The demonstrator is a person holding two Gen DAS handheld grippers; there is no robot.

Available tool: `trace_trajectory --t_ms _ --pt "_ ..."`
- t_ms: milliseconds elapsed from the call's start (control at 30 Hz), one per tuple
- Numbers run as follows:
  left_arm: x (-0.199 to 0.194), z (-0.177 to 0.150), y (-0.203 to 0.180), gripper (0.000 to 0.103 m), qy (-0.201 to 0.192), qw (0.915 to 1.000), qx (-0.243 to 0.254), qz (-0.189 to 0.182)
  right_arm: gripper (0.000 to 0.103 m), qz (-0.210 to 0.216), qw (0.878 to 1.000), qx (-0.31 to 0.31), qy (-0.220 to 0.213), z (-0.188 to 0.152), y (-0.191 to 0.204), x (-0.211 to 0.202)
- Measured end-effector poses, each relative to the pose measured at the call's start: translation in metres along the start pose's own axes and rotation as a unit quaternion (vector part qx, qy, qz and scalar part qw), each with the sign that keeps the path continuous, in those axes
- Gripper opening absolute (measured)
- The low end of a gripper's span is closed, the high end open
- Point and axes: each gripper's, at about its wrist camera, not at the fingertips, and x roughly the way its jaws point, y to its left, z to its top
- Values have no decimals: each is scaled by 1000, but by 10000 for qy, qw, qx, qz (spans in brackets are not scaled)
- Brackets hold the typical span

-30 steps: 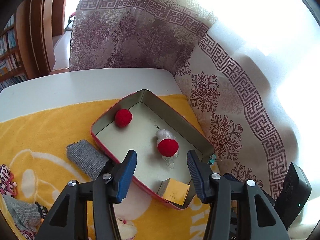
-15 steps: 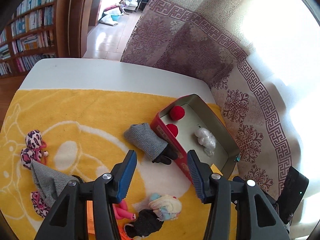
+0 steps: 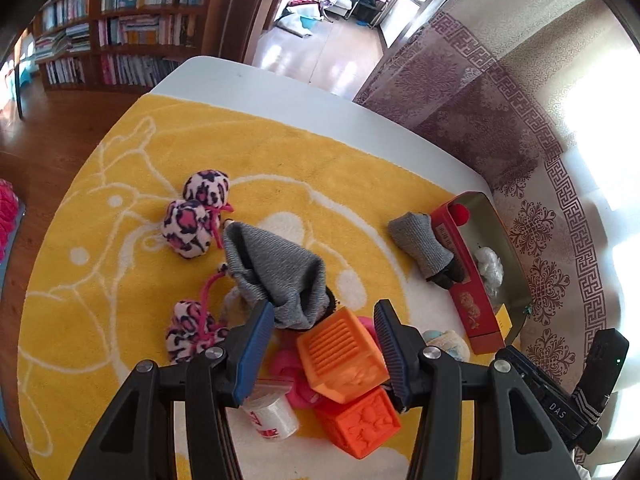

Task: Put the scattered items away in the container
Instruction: 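Move both tools back over the remaining toys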

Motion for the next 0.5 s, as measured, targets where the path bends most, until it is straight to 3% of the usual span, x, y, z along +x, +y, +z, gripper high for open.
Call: trace_trajectory --t_ms 200,500 --pt "-1 -18 32 54 193 9997 -120 2 72 -78 9999 4 90 -9 12 3" --pt "19 -67 34 54 806 9962 324 92 72 -195 9995 21 247 -26 26 8"
